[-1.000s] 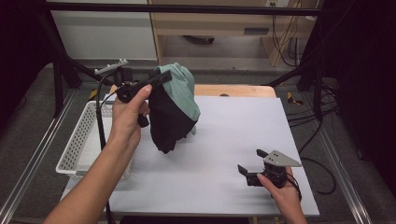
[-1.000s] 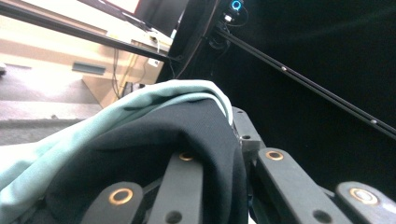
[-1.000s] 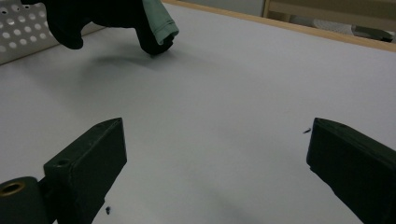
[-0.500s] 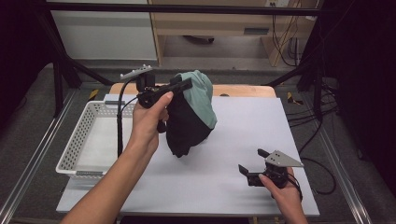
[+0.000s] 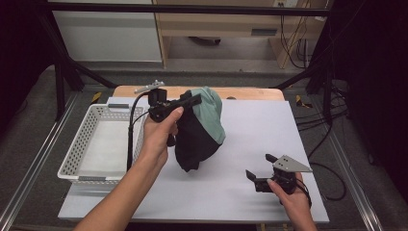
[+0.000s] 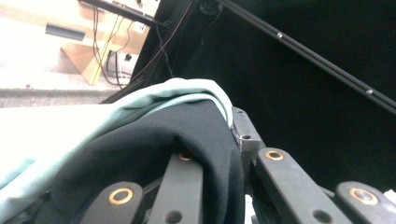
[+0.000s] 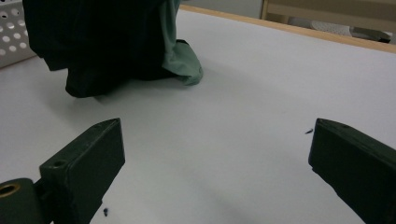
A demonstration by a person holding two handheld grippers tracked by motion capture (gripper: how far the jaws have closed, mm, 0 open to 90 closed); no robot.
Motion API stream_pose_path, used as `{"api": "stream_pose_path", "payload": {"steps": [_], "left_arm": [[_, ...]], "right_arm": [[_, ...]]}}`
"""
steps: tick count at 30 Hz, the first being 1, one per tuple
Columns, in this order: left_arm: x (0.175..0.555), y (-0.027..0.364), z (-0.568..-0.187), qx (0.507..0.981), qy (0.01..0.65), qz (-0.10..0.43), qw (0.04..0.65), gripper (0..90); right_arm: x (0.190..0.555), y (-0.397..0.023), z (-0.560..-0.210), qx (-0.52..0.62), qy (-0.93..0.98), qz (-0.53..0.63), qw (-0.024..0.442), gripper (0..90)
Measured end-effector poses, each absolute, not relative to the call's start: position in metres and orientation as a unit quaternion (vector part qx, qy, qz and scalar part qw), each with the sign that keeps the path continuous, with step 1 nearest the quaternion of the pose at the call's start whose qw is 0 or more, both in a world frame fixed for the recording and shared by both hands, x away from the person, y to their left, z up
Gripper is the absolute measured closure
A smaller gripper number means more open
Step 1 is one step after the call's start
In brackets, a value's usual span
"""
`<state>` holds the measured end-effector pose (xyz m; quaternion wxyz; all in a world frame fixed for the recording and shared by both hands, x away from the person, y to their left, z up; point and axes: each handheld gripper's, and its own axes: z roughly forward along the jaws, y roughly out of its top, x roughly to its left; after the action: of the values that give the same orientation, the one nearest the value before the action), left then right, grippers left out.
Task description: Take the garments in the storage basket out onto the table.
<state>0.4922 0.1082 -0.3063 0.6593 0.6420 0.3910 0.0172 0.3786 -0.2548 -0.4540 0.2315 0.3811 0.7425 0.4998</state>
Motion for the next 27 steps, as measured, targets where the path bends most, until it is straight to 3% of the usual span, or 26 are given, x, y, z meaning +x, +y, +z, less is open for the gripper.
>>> {"api": "stream_pose_path", "payload": {"steps": [27], "left_arm": [[0.486, 0.13, -0.353, 0.652, 0.406, 0.032, 0.64, 83.7]], "right_arm": [[0.38, -0.257, -0.453, 0.388, 0.742, 0.493, 0.237, 3.8]]}}
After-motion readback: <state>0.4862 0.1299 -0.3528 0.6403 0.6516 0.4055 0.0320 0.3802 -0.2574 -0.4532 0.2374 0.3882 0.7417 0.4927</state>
